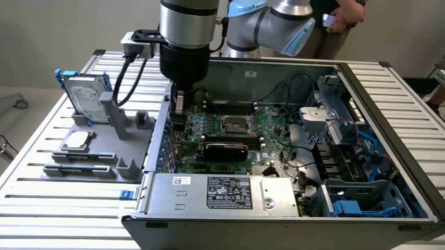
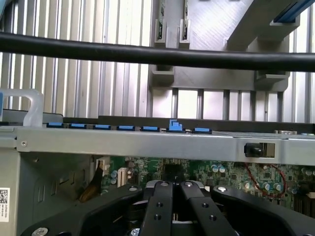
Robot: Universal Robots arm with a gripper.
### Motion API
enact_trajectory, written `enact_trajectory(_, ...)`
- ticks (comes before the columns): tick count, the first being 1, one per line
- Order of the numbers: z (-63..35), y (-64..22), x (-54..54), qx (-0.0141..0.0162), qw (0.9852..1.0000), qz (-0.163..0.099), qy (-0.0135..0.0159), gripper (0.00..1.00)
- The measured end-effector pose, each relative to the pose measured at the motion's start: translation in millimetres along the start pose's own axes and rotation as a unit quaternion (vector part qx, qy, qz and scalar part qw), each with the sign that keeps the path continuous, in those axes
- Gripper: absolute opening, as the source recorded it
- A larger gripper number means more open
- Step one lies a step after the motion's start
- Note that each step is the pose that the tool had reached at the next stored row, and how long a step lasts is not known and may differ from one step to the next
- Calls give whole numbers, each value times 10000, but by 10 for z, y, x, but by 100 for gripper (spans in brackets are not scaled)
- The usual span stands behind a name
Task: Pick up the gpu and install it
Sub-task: 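Insert the gpu into the slot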
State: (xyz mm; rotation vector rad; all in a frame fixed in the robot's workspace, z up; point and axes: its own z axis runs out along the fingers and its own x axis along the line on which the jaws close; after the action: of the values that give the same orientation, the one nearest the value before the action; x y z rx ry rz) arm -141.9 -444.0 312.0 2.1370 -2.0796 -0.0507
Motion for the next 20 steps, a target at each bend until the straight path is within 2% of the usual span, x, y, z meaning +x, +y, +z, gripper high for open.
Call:
enact_trajectory(4, -15, -113, 4, 0, 10000, -1, -1, 11)
enact_trajectory(8, -37, -275, 9, 0, 10000, -3, -8, 11)
enact_trajectory(11, -57, -412, 14, 1, 10000, -7, -22, 11)
enact_trajectory(14, -87, -528, 19, 3, 10000, -16, -52, 11)
enact_trajectory(16, -112, -571, 22, 10, 10000, -23, -80, 11)
enact_trajectory(18, -123, -577, 23, 26, 9999, -27, -111, 11)
enact_trajectory(20, -123, -577, 23, 28, 9999, -28, -115, 11)
